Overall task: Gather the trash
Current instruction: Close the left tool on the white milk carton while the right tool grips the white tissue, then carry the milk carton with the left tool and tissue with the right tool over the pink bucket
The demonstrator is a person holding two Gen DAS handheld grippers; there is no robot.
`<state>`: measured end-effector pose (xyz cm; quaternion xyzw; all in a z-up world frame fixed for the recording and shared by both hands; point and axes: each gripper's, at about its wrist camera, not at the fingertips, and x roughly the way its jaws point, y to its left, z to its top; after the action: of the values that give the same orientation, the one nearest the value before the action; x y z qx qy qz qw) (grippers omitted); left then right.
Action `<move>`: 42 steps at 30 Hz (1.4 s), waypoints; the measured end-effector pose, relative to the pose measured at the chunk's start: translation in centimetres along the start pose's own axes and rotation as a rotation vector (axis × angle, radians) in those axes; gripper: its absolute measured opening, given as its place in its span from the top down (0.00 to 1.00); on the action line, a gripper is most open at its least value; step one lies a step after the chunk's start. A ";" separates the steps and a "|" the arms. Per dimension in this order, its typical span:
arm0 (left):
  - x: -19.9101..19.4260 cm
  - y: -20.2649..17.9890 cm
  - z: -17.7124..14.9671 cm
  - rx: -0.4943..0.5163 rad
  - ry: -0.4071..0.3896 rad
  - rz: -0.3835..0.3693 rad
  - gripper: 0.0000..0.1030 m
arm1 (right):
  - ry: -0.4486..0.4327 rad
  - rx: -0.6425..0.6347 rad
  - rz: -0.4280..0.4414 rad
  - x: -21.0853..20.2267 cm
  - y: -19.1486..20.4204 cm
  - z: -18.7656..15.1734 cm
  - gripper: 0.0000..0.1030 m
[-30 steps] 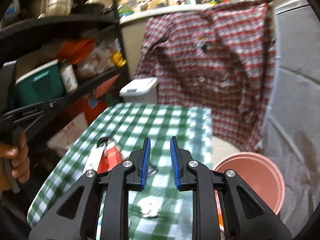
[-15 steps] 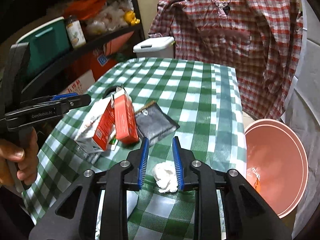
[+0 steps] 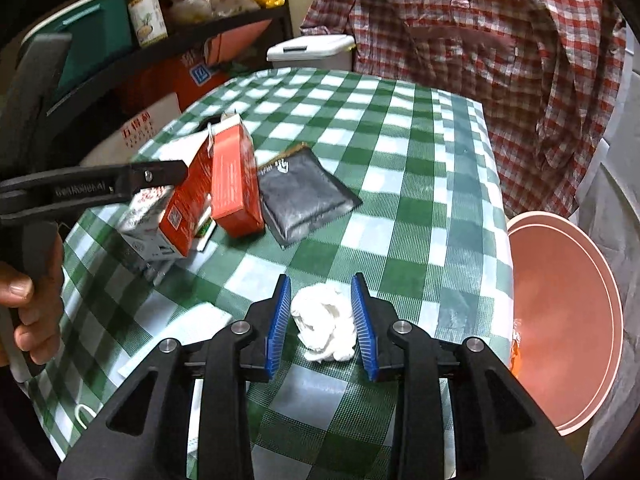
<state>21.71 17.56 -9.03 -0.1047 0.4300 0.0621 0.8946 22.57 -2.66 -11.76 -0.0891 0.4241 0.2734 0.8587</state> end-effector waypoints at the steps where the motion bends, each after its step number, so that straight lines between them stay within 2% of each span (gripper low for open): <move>1: 0.1 -0.1 0.0 -0.002 0.003 -0.004 0.29 | 0.006 -0.003 -0.005 0.1 0.0 -0.1 0.69; 10: 0.8 -1.0 -0.3 -0.018 0.043 -0.018 0.29 | 0.035 -0.003 -0.031 0.6 -0.2 -0.5 0.69; 14: 1.4 -1.6 -0.5 -0.009 0.057 0.019 0.30 | 0.037 -0.012 -0.033 0.7 -0.2 -0.5 0.70; 15: 1.5 -1.7 -0.5 -0.018 0.062 0.038 0.31 | 0.035 -0.012 -0.034 0.7 -0.2 -0.5 0.73; 17: 1.7 -1.5 -0.7 -0.058 0.075 0.058 0.44 | 0.031 -0.014 -0.032 0.6 -0.2 -0.5 0.79; 20: 1.5 -1.2 -1.0 -0.092 0.072 0.088 0.50 | 0.020 -0.020 -0.039 0.3 -0.1 -0.4 0.85; 23: 0.3 -1.5 -1.0 -0.139 0.048 0.148 0.53 | -0.003 -0.021 -0.048 -0.3 0.0 -0.2 0.86; 26: -1.3 -1.7 -0.7 -0.180 0.020 0.173 0.53 | -0.041 -0.019 -0.053 -1.4 0.3 0.1 0.86; 33: -4.9 -3.1 0.6 -0.155 -0.095 0.251 0.53 | -0.136 -0.004 -0.080 -4.0 0.2 0.7 0.86; 42: -7.4 -6.2 1.7 -0.112 -0.166 0.188 0.53 | -0.266 0.051 -0.121 -8.4 -1.3 2.0 0.86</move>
<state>19.66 11.78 -1.37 -0.1081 0.3584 0.1782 0.9100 20.53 -6.31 -4.10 -0.0555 0.3075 0.2197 0.9242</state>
